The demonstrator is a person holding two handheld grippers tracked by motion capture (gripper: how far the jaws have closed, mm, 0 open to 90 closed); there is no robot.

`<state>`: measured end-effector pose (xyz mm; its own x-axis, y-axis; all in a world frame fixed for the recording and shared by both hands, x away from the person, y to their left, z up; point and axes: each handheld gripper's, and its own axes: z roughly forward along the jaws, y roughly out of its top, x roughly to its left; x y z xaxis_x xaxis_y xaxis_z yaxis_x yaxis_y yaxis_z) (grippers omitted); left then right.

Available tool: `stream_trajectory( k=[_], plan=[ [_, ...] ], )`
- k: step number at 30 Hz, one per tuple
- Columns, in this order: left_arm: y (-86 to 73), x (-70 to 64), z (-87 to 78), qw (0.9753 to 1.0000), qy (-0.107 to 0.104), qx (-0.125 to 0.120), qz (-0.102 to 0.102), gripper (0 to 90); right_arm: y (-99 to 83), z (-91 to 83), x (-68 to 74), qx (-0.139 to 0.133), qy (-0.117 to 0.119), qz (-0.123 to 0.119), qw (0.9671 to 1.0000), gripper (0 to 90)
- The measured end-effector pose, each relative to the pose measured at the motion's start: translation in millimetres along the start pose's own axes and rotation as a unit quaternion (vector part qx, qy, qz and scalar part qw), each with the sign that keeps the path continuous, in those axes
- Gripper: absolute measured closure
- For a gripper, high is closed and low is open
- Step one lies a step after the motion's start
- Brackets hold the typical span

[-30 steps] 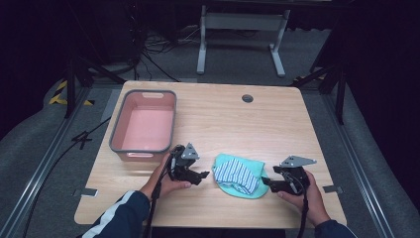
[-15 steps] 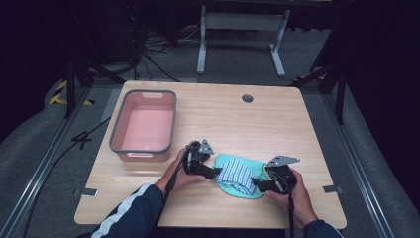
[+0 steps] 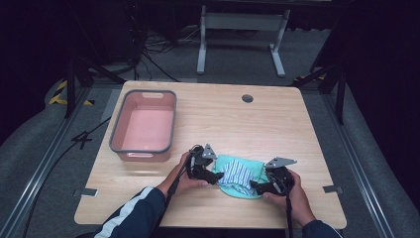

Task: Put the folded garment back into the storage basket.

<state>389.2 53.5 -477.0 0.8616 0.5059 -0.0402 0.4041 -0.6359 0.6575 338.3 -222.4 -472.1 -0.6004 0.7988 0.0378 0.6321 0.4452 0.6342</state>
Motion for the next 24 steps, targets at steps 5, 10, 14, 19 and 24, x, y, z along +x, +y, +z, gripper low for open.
stream_trajectory(
  k=[5,10,14,19,24],
  plan=[
    [0.5,-4.0,-1.9,0.9999,-0.009,0.001,0.007,32.1,0.6,-2.7,2.6,0.001,0.013,-0.011,0.9999,38.4],
    [2.0,-7.1,-3.0,0.9998,-0.018,0.004,0.013,43.0,0.5,-4.7,3.8,-0.001,0.034,-0.019,0.9992,57.5],
    [2.8,-9.8,-3.6,0.9995,-0.027,0.006,0.015,53.0,0.2,-5.1,2.7,-0.004,0.047,-0.016,0.9988,66.2],
    [3.1,-10.8,-3.4,0.9985,-0.054,0.003,0.003,70.3,-0.3,-4.8,2.0,-0.007,0.043,-0.019,0.9989,74.6],
    [2.7,-8.4,-2.7,0.9979,-0.064,-0.001,0.002,76.9,-0.6,-4.8,2.3,-0.009,0.044,-0.019,0.9988,78.0]
  ],
)
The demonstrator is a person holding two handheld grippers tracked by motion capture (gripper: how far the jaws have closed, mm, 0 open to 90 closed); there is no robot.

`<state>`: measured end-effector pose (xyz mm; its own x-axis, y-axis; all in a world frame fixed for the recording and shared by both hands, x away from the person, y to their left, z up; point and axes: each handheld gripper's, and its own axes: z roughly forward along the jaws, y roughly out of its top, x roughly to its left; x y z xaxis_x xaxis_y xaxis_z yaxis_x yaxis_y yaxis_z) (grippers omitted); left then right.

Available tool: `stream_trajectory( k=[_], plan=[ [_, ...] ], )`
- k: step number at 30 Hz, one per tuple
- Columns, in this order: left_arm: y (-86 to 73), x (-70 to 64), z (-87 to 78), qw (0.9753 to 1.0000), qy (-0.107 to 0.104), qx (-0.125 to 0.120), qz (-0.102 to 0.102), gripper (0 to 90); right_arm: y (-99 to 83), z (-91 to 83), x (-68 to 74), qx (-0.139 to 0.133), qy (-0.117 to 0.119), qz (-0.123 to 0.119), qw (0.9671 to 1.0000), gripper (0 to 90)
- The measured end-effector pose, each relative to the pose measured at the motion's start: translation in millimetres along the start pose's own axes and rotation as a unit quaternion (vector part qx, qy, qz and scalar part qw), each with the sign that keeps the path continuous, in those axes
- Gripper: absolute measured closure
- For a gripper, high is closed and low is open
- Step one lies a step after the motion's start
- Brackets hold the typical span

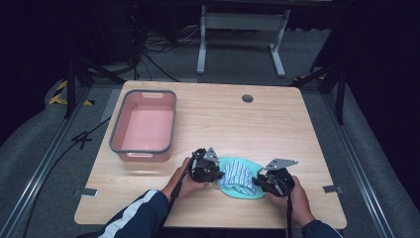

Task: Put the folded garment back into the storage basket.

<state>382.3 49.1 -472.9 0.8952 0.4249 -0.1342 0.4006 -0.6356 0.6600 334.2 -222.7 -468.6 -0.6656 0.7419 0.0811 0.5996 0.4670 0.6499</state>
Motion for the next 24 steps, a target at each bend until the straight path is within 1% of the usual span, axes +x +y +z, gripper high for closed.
stream_trajectory(
  k=[2,3,5,6,7,8,9,10,11,16,17,18,19,20,21,22,24],
  plan=[
    [-0.3,-0.1,0.5,1.0000,-0.002,-0.004,-0.002,79.1,-0.5,-0.2,0.1,-0.001,-0.001,0.000,1.0000,80.5],
    [0.2,-1.1,0.0,1.0000,0.000,0.002,-0.002,79.5,-0.5,-0.4,0.2,-0.001,-0.002,0.000,1.0000,81.5],
    [1.1,-2.5,0.0,1.0000,0.002,0.003,-0.001,80.4,-0.2,-1.4,0.4,-0.005,-0.006,-0.002,1.0000,83.4],
    [1.5,-3.5,-0.4,1.0000,0.005,0.006,0.004,80.7,0.1,-1.9,0.7,-0.005,-0.007,-0.002,1.0000,83.7],
    [2.2,-4.3,-0.9,0.9999,0.007,0.010,0.005,80.9,0.6,-2.5,0.6,-0.005,-0.010,-0.003,0.9999,83.9],
    [3.0,-4.0,-0.5,0.9999,0.005,0.009,0.008,81.0,1.1,-3.0,0.5,-0.005,-0.009,-0.004,0.9999,84.0],
    [4.9,-4.6,-1.6,0.9997,0.006,0.017,0.016,81.2,1.6,-3.7,0.1,-0.006,-0.009,-0.003,0.9999,84.1],
    [4.9,-4.6,-1.6,0.9997,0.006,0.017,0.016,81.4,1.6,-3.7,0.1,-0.006,-0.009,-0.003,0.9999,84.1],
    [6.4,-5.2,-2.5,0.9995,0.008,0.021,0.023,81.5,3.0,-6.2,-1.7,-0.009,-0.009,-0.003,0.9999,84.2],
    [11.1,-5.5,-6.9,0.9994,0.012,0.023,0.024,81.7,6.3,-9.5,-2.1,-0.013,-0.009,0.000,0.9999,84.3],
    [12.2,-5.6,-8.1,0.9995,0.012,0.020,0.023,81.7,7.9,-10.8,-2.1,-0.015,-0.009,-0.002,0.9998,84.3],
    [13.4,-5.1,-9.8,0.9994,0.015,0.019,0.027,81.7,9.5,-12.4,-2.4,-0.018,-0.011,-0.003,0.9998,84.3],
    [14.6,-4.7,-11.0,0.9995,0.012,0.017,0.024,81.8,11.1,-14.1,-2.7,-0.019,-0.011,-0.002,0.9998,84.3],
    [15.7,-4.7,-11.9,0.9995,0.014,0.016,0.024,81.8,12.7,-15.7,-3.4,-0.023,-0.010,-0.003,0.9997,84.3],
    [17.0,-4.3,-13.3,0.9993,0.016,0.016,0.028,81.8,14.4,-17.5,-3.7,-0.025,-0.009,0.000,0.9996,84.3],
    [18.2,-3.9,-14.9,0.9994,0.015,0.015,0.027,81.9,15.9,-18.8,-4.2,-0.027,-0.008,0.000,0.9996,84.3],
    [21.0,-2.7,-17.9,0.9991,0.019,0.018,0.032,81.9,18.7,-20.3,-5.3,-0.028,-0.009,-0.001,0.9996,84.3]
  ],
)
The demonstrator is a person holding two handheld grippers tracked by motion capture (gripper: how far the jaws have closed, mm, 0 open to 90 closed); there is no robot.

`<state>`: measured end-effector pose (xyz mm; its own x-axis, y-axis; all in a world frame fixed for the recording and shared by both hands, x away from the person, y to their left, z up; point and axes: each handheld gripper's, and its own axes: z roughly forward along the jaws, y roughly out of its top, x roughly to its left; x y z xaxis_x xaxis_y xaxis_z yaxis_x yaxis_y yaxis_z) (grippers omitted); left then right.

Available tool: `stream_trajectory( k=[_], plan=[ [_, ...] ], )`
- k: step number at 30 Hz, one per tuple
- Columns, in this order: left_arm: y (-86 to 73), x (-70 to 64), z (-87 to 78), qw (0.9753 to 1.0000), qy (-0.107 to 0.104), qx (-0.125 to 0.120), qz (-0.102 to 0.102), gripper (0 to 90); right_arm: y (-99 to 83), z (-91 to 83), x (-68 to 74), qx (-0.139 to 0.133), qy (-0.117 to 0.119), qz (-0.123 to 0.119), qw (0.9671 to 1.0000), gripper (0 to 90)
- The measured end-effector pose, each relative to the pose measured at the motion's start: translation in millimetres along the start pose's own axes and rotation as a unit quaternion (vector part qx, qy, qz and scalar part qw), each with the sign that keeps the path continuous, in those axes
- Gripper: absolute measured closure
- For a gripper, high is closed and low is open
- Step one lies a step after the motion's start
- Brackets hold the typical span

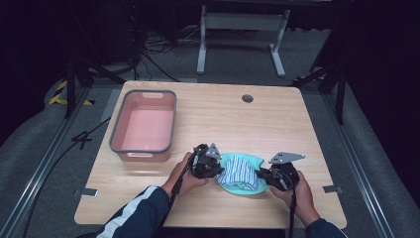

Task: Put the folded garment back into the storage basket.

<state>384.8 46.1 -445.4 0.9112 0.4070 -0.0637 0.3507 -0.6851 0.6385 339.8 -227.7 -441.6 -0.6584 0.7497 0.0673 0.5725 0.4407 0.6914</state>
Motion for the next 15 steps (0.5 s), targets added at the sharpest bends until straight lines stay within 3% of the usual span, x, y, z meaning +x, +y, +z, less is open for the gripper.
stream_trajectory(
  k=[15],
  plan=[
    [17.2,13.4,-34.4,0.9994,0.029,-0.020,0.004,82.1,38.6,-4.4,1.3,-0.027,0.006,-0.008,0.9996,84.3]
  ],
)
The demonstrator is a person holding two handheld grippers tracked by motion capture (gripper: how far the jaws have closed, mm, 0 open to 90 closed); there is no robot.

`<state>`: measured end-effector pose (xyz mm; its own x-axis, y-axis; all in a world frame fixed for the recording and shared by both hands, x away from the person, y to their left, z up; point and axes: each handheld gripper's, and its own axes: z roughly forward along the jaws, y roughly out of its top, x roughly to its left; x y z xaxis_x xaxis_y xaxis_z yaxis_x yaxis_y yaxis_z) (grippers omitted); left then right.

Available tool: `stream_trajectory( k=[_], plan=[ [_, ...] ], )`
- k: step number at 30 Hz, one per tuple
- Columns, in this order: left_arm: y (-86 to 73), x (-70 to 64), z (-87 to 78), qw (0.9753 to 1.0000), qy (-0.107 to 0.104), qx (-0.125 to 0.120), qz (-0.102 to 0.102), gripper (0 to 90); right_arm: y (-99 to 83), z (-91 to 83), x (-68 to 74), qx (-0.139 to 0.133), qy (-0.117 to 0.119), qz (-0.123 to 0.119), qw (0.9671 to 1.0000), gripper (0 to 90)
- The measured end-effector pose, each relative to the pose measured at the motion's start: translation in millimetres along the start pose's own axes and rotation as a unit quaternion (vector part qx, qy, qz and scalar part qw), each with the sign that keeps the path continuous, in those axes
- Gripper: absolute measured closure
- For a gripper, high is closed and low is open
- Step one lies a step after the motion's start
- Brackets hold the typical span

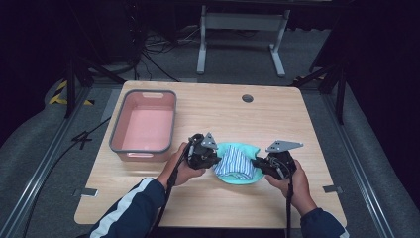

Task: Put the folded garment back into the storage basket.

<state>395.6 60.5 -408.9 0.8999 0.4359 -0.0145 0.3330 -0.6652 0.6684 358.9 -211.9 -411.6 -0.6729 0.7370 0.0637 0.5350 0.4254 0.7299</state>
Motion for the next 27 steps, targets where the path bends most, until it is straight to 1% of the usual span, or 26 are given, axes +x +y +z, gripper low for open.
stream_trajectory(
  k=[4,5,6,7,8,12,13,18,19,20,21,23,24,25,27],
  plan=[
    [5.0,5.0,-13.7,0.9999,0.011,-0.007,0.004,82.1,15.6,-1.3,2.6,-0.009,-0.003,-0.013,0.9999,84.3],
    [5.0,5.0,-13.7,0.9999,0.011,-0.007,0.004,82.1,15.6,-1.3,2.6,-0.009,-0.003,-0.013,0.9999,84.3],
    [6.1,7.9,-20.1,0.9998,0.017,-0.009,0.007,82.2,23.5,-0.8,4.2,-0.013,-0.004,-0.020,0.9997,84.3],
    [6.1,7.9,-20.1,0.9998,0.017,-0.009,0.007,82.1,26.9,-0.3,5.2,-0.015,-0.004,-0.021,0.9997,84.3],
    [6.4,9.7,-23.6,0.9998,0.018,-0.009,0.004,82.1,26.9,-0.3,5.2,-0.015,-0.004,-0.021,0.9997,84.3],
    [6.3,17.8,-37.6,0.9995,0.030,-0.012,0.003,82.2,41.6,2.8,10.2,-0.021,-0.003,-0.032,0.9993,84.3],
    [6.2,19.2,-40.7,0.9994,0.032,-0.010,0.002,82.1,46.5,3.7,12.0,-0.023,-0.004,-0.038,0.9990,84.3],
    [4.4,26.9,-53.8,0.9989,0.045,-0.012,-0.003,82.2,66.8,7.7,17.4,-0.030,-0.001,-0.049,0.9983,84.3],
    [3.7,28.6,-56.2,0.9986,0.050,-0.016,-0.004,82.1,70.5,8.7,18.4,-0.031,0.001,-0.051,0.9982,84.2],
    [3.0,31.1,-59.5,0.9986,0.050,-0.017,-0.009,82.2,74.0,9.9,19.6,-0.032,0.002,-0.054,0.9980,84.3],
    [2.2,33.3,-62.8,0.9982,0.057,-0.016,-0.008,82.2,78.2,11.5,21.3,-0.033,0.002,-0.056,0.9979,84.3],
    [0.5,36.6,-67.6,0.9979,0.061,-0.019,-0.016,82.2,85.7,15.4,24.8,-0.033,0.006,-0.059,0.9977,84.3],
    [-0.4,38.2,-70.2,0.9976,0.065,-0.019,-0.016,82.2,87.8,16.7,25.9,-0.034,0.006,-0.061,0.9975,84.3],
    [-1.2,40.0,-72.9,0.9975,0.065,-0.019,-0.019,82.2,90.5,18.6,27.1,-0.034,0.008,-0.062,0.9975,84.3],
    [-2.4,42.3,-76.1,0.9973,0.068,-0.017,-0.019,82.2,93.2,20.5,28.3,-0.035,0.011,-0.063,0.9974,84.3]
  ],
)
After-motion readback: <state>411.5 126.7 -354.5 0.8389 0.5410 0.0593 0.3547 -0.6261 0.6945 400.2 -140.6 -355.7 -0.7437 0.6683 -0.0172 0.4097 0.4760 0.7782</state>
